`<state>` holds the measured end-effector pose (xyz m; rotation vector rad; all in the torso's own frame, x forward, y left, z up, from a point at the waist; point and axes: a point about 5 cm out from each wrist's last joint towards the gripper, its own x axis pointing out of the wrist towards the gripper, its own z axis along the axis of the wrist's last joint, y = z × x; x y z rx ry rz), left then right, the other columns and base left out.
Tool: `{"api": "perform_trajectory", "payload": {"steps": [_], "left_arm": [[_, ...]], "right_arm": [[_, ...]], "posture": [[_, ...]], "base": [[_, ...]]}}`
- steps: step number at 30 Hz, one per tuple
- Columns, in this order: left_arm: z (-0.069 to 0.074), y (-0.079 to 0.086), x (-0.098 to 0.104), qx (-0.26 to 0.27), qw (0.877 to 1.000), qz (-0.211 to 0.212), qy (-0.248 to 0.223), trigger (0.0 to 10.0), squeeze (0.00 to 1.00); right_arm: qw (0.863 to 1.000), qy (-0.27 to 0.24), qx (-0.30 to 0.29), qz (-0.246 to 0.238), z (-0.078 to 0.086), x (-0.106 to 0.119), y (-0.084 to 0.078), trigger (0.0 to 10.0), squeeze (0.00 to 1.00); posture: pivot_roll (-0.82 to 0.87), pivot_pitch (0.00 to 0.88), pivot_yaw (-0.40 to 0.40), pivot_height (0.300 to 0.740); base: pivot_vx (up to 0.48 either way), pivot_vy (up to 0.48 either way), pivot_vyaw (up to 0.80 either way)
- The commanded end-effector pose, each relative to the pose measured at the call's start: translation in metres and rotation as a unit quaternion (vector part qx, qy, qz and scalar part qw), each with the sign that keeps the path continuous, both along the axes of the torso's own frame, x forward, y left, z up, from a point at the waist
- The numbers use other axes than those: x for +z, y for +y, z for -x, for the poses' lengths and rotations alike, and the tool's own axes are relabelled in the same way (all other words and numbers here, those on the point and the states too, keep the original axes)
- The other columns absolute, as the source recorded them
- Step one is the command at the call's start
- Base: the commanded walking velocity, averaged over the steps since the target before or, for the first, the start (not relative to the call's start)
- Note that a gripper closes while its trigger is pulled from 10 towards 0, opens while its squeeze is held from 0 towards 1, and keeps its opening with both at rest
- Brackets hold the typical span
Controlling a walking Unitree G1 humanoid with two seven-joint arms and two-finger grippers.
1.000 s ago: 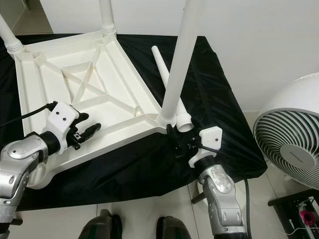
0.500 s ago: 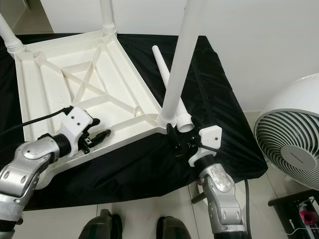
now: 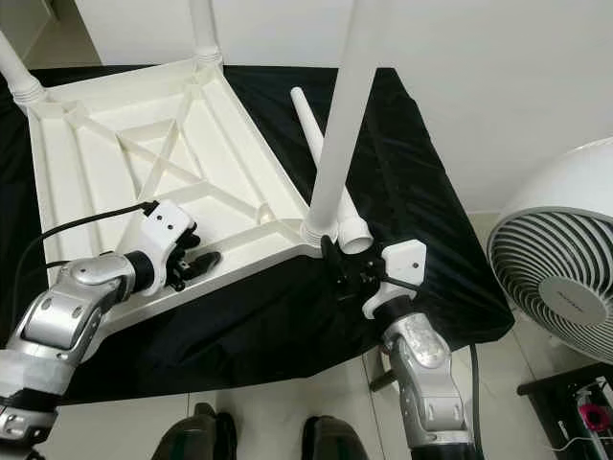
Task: Building children table
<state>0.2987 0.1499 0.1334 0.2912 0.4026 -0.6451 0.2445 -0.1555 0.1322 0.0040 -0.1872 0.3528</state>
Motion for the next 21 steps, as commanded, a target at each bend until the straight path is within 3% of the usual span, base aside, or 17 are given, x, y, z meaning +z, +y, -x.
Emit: {"api": "perform_trajectory", "payload": {"steps": [1, 5, 8, 15, 16, 18, 19, 20, 21], "left_arm": [[-0.008, 0.021, -0.002, 0.135, 0.99, -0.034, -0.022, 10.0, 0.0], [-0.005, 0.029, 0.007, 0.208, 0.976, -0.046, -0.052, 10.0, 0.0], [0.001, 0.028, 0.007, 0.231, 0.97, -0.055, -0.059, 10.0, 0.0], [0.015, 0.024, 0.003, 0.254, 0.964, -0.06, -0.056, 10.0, 0.0], [0.024, 0.023, -0.006, 0.256, 0.964, -0.064, -0.038, 10.0, 0.0], [0.027, 0.023, -0.009, 0.259, 0.963, -0.063, -0.03, 10.0, 0.0], [0.033, 0.024, -0.014, 0.274, 0.96, -0.061, -0.021, 3.8, 0.0], [0.034, 0.024, -0.013, 0.275, 0.959, -0.064, -0.024, 0.0, 0.0], [0.034, 0.024, -0.013, 0.275, 0.959, -0.064, -0.024, 0.0, 0.0]], "right_arm": [[1.0, 0.005, -0.002, 0.004, 0.001, -0.002, 0.001, 10.0, 0.0], [1.0, 0.002, -0.006, 0.0, 0.0, -0.001, 0.002, 10.0, 0.0], [1.0, 0.003, -0.004, -0.002, 0.001, -0.002, 0.004, 10.0, 0.0], [1.0, 0.004, -0.003, -0.004, 0.001, -0.002, 0.006, 10.0, 0.0], [1.0, 0.004, -0.001, -0.004, 0.0, -0.001, 0.006, 10.0, 0.0], [1.0, 0.004, -0.001, -0.005, 0.0, -0.001, 0.006, 10.0, 0.0], [1.0, 0.004, 0.002, -0.004, -0.001, -0.001, 0.006, 10.0, 0.0], [1.0, 0.005, 0.003, -0.003, -0.001, -0.001, 0.006, 10.0, 0.0], [1.0, 0.005, 0.003, -0.003, -0.001, -0.001, 0.006, 10.0, 0.0]], "posture": [[-0.04, 0.094, 0.016, 0.74], [-0.04, 0.091, 0.019, 0.74], [-0.03, 0.093, 0.015, 0.74], [-0.03, 0.095, 0.011, 0.74], [-0.02, 0.102, -0.002, 0.74], [-0.02, 0.102, -0.002, 0.74], [-0.02, 0.105, -0.008, 0.74], [-0.02, 0.106, -0.009, 0.74], [-0.02, 0.106, -0.009, 0.74]], "base": [[0.0, 0.0, 0.0], [0.0, 0.0, 0.0], [0.0, 0.0, 0.0], [0.0, 0.0, 0.0], [0.0, 0.0, 0.0], [0.0, 0.0, 0.0], [0.0, 0.0, 0.0], [0.0, 0.0, 0.0], [0.0, 0.0, 0.0]]}}
